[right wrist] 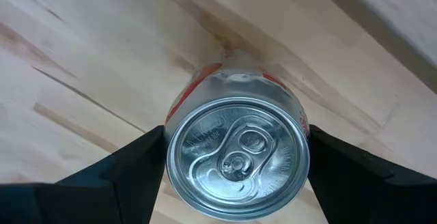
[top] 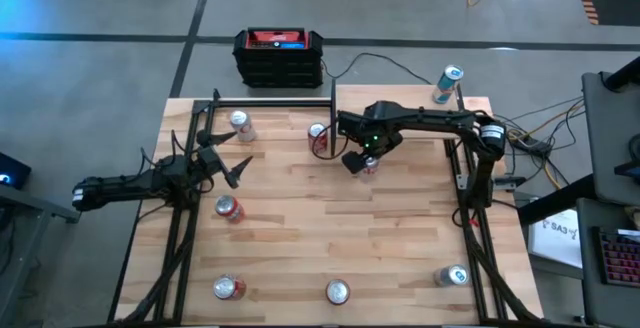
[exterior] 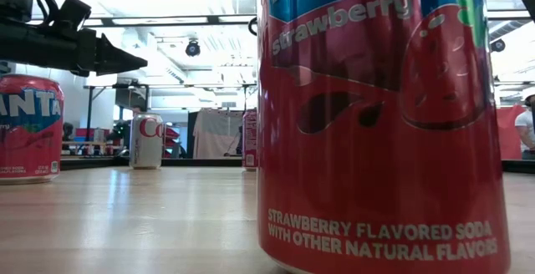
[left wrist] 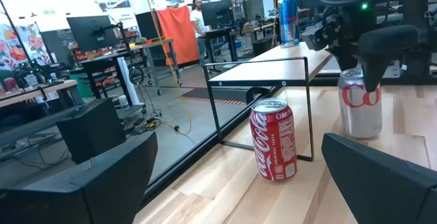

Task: Place canned beverage on shelf
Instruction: Put the bottom silver soda can on the shelf

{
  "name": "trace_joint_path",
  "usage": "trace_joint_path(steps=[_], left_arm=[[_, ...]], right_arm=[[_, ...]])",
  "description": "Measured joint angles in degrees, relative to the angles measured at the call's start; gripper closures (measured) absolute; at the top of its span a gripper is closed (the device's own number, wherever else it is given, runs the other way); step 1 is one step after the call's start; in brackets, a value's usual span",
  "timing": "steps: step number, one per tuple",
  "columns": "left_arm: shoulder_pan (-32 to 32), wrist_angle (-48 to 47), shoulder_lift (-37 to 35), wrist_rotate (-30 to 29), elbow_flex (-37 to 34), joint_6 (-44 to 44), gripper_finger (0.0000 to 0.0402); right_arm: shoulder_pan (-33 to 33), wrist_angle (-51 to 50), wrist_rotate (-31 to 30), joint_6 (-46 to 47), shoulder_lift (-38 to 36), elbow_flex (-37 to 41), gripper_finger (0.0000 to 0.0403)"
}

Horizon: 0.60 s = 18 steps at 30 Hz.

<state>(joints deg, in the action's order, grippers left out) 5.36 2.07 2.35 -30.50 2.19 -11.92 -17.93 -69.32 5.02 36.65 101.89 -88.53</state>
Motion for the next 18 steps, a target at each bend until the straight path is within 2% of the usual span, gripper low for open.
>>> trace_joint_path(steps=[6,13,18], left_arm=[[0.0,0.0,0.0,0.0,0.0,0.0,0.0003],[0.0,0.0,0.0,0.0,0.0,0.0,0.0003],[0.0,0.0,0.0,0.0,0.0,0.0,0.0003]], right_arm=[[0.6,-0.5,-0.3,0.9,-0.2,0.1,0.0094],[3.9,-1.0,-6.4,4.1,-1.7,0.9,0.0049],[6.7,-2.2,-8.2,9.0,-3.3,1.2,0.0036]])
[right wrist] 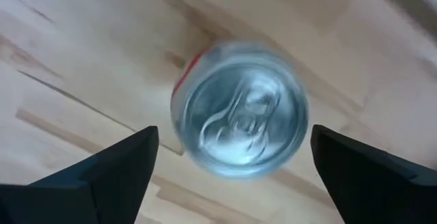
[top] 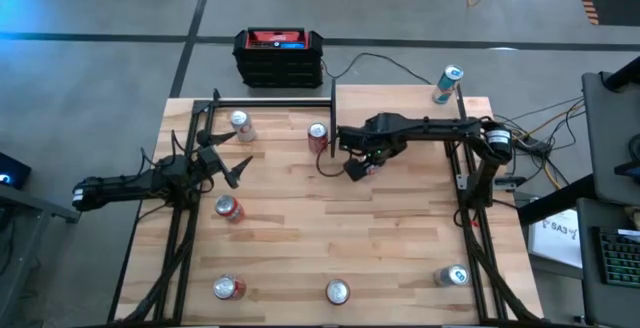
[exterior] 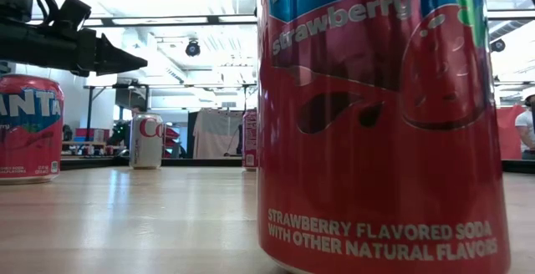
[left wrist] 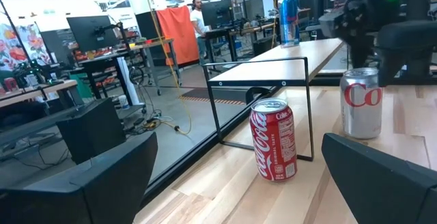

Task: Place canned beverage on shelf
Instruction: Put the bottom silver soda can on the shelf

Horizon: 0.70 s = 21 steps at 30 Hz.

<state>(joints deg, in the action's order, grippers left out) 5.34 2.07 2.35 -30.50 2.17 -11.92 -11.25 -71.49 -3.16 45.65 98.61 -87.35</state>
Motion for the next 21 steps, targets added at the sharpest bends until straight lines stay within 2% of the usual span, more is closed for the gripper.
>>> trace_joint_path(steps=[8,12,15,21], left_arm=[[0.0,0.0,0.0,0.0,0.0,0.0,0.0003],[0.0,0.0,0.0,0.0,0.0,0.0,0.0003],[0.0,0.0,0.0,0.0,0.0,0.0,0.0003],[0.0,0.0,0.0,0.0,0.0,0.0,0.0003]], right_arm=[[8.0,-0.5,-2.0,7.9,-1.0,0.8,0.0034],[14.3,0.0,-6.3,16.7,-2.8,2.6,0.0034],[19.6,0.4,-14.1,25.7,-4.8,5.0,0.0034],[27.7,2.2,-36.0,43.9,-7.4,11.5,0.0034]])
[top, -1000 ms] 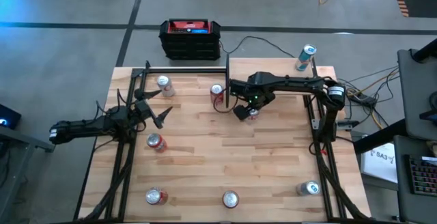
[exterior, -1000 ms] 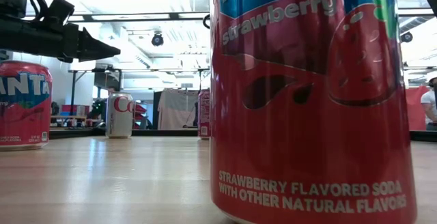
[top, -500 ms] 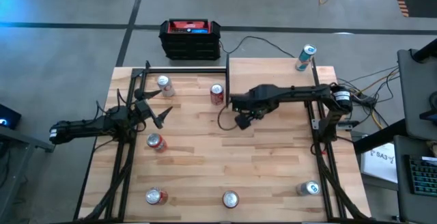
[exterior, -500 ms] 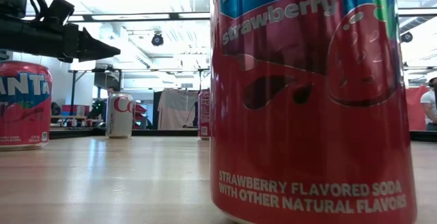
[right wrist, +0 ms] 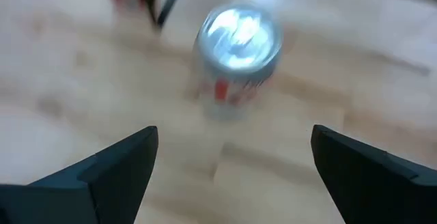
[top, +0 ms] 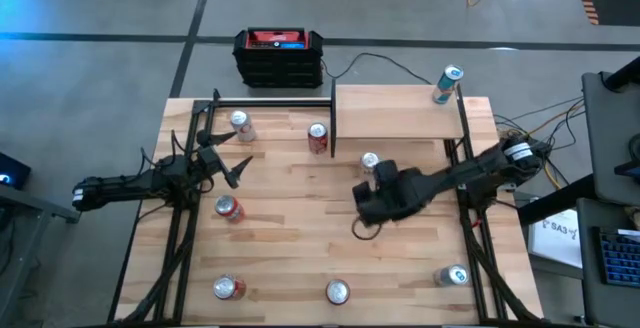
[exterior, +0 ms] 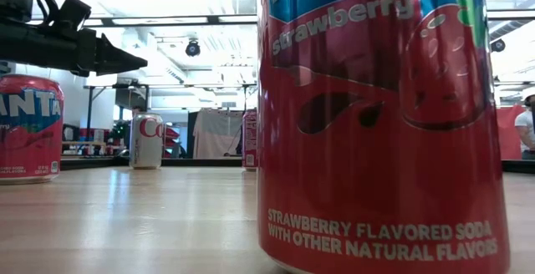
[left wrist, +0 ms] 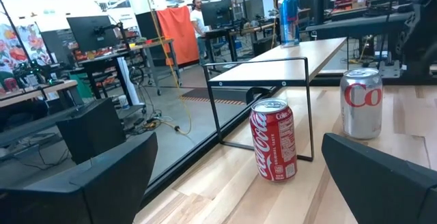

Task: Place canned beverage on shelf
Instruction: Put the bottom silver soda can on the shelf

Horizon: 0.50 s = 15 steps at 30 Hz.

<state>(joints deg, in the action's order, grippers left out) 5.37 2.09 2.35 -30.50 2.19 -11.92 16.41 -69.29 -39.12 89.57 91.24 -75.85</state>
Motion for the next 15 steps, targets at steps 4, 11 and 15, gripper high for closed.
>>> trace_joint_path(steps=[4,11,15], left_arm=[[0.0,0.0,0.0,0.0,0.0,0.0,0.0003],[0.0,0.0,0.0,0.0,0.0,0.0,0.0003],[0.0,0.0,0.0,0.0,0.0,0.0,0.0003]], right_arm=[[1.7,1.9,-8.6,9.9,0.7,4.8,0.0034],[1.9,13.0,-13.2,10.3,4.2,12.6,0.0034],[2.1,15.5,-17.6,11.6,6.3,15.4,0.0034]])
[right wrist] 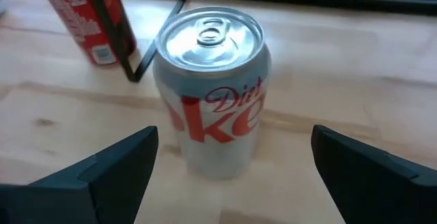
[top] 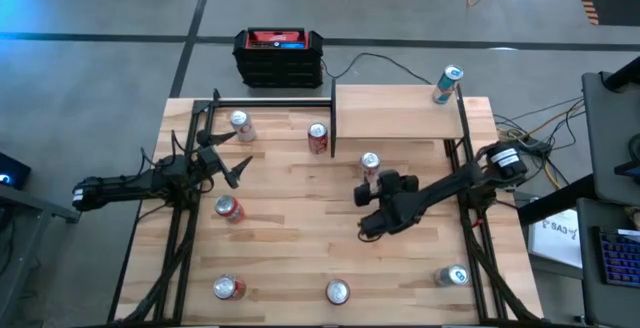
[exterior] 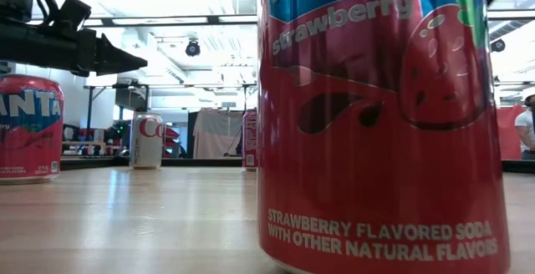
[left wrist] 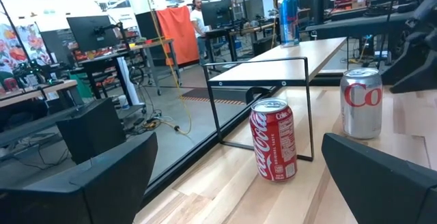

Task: Place canned beverage on shelf
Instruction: Put the bottom silver soda can on the shelf

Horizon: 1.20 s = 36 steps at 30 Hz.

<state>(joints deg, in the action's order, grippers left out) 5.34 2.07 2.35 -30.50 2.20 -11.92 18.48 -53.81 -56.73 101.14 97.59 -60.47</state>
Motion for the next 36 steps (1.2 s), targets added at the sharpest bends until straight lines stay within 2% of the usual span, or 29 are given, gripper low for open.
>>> trace_joint_path(steps=[12,20,30,36], left_arm=[[0.0,0.0,0.0,0.0,0.0,0.0,0.0003],[0.0,0.0,0.0,0.0,0.0,0.0,0.0003],[0.0,0.0,0.0,0.0,0.0,0.0,0.0003],[0.0,0.0,0.0,0.0,0.0,0.0,0.0003]], right_arm=[[1.9,9.6,-8.0,0.7,6.0,4.2,0.0034],[2.1,10.9,-11.5,2.7,12.6,3.9,0.0034],[2.3,11.5,-24.0,17.4,22.3,3.6,0.0034],[2.1,11.3,-25.4,16.2,22.3,2.9,0.0034]])
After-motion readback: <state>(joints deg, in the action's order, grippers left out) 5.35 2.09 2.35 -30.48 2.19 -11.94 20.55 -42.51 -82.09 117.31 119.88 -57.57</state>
